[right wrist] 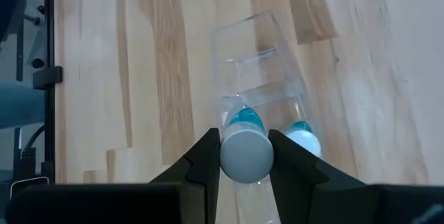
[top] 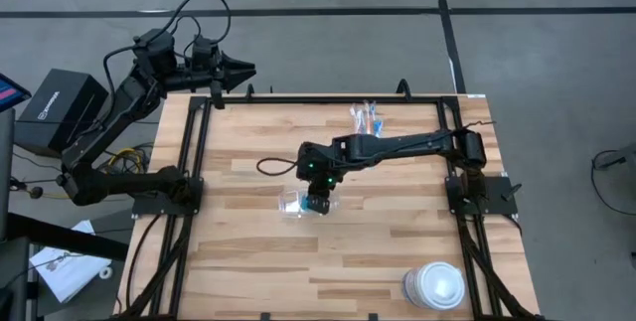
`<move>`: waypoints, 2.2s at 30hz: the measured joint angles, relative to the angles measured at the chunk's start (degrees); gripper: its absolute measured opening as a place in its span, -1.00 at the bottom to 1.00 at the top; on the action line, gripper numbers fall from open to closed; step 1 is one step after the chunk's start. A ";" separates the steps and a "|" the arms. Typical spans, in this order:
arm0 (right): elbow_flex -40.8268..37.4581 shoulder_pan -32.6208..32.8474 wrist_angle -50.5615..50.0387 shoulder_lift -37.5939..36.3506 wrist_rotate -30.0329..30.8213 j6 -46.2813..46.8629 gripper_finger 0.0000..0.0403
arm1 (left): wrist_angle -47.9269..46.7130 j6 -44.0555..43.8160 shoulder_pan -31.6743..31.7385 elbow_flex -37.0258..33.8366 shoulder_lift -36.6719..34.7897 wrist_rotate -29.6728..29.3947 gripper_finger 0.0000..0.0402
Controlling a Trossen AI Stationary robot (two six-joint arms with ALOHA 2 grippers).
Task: Pick & Place toothbrushing station
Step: Put the blue mouthwash into the transparent organizer
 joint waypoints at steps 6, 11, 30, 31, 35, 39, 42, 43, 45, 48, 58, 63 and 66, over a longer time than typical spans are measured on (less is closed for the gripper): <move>0.02 -0.06 -0.01 0.00 0.59 0.90 -0.57 | 0.44 0.08 0.00 0.00 0.00 0.00 -0.59; 0.02 -0.26 -0.04 0.00 1.38 1.06 -0.57 | 0.52 0.58 0.00 0.00 0.00 0.50 -0.59; 0.18 0.21 0.43 3.20 2.82 2.41 -0.57 | 0.83 1.70 0.00 0.00 0.00 1.39 -0.59; 0.28 0.19 1.06 3.60 2.81 2.39 -0.57 | 0.82 1.70 -0.02 0.00 0.00 1.40 -0.59; 0.12 0.21 0.57 3.77 2.78 2.48 -0.57 | 0.81 1.70 0.00 0.00 0.00 1.53 -0.59; 0.14 -0.02 0.60 3.67 2.91 2.57 -0.57 | 0.83 1.89 -0.02 0.00 0.00 1.59 -0.59; 0.13 -0.25 0.65 3.67 3.02 2.57 -0.57 | 0.83 2.74 -0.02 0.00 0.00 1.62 -0.59; 0.13 -0.25 0.65 3.67 3.06 2.54 -0.57 | 0.82 2.80 -0.02 0.00 0.00 1.64 -0.59; 0.11 -0.25 0.81 3.69 3.29 2.54 -0.57 | 0.82 2.80 -0.01 0.00 0.00 1.62 -0.59; 0.11 -0.41 1.34 3.69 3.65 2.52 -0.57 | 0.83 2.80 -0.02 0.00 0.00 1.62 -0.59; 0.11 -0.66 1.52 3.69 4.74 2.36 -0.57 | 1.03 2.80 -0.02 0.00 0.00 1.62 -0.59; 0.09 -0.69 1.51 3.69 4.96 2.37 -0.57 | 1.27 2.80 -0.02 0.00 0.00 2.11 -0.59; 0.09 -0.69 1.49 3.69 4.95 2.37 -0.57 | 1.31 2.78 -0.02 0.00 0.00 2.44 -0.59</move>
